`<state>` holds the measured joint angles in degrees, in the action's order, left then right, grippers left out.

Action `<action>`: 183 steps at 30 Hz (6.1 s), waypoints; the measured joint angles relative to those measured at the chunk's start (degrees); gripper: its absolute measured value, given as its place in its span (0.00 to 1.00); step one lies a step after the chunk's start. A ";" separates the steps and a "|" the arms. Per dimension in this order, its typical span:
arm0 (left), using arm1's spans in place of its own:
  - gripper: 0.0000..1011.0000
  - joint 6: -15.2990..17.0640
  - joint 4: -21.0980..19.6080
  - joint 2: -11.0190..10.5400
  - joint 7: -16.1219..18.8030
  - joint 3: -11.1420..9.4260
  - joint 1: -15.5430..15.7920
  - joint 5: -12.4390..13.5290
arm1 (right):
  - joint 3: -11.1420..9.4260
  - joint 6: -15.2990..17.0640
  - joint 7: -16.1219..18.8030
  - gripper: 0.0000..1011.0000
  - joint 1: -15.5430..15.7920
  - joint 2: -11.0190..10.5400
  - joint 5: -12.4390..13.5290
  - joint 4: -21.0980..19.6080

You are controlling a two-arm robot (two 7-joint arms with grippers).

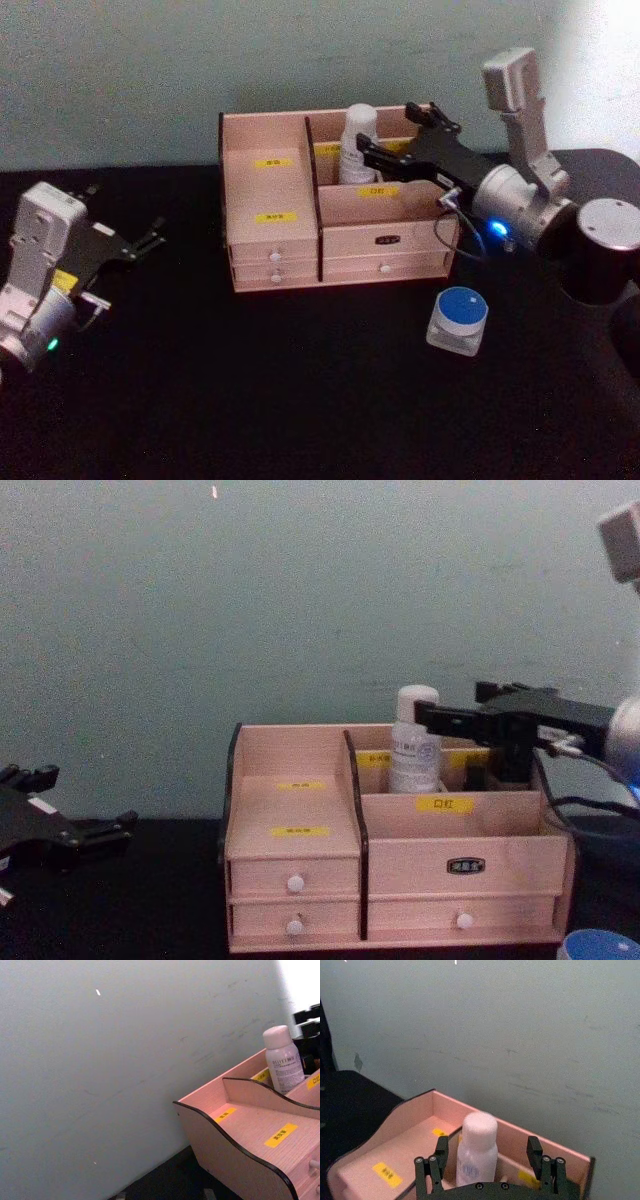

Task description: Pick up the facial cleanser and watermelon frost from the table and place them into the tiered storage box.

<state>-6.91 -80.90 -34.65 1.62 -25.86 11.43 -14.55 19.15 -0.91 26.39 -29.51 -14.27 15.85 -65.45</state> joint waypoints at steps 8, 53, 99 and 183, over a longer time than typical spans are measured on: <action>0.99 0.00 0.00 0.00 0.00 0.00 0.00 0.00 | -1.42 3.11 0.35 0.99 7.23 -5.28 2.65 -10.19; 0.99 0.00 0.00 0.00 0.00 0.00 0.00 0.00 | -4.35 6.42 -0.32 0.99 31.69 -21.52 8.57 -28.19; 0.99 0.00 0.00 0.00 0.00 0.00 0.00 0.00 | -1.21 12.01 -0.77 0.99 28.59 -22.06 11.49 -25.06; 0.99 0.00 0.00 0.00 0.00 0.00 0.00 0.00 | 0.51 10.33 0.25 0.99 25.30 -20.34 9.55 -21.44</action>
<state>-6.91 -80.90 -34.65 1.62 -25.86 11.43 -14.55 19.66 9.43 26.64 -4.21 -34.61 25.39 -86.89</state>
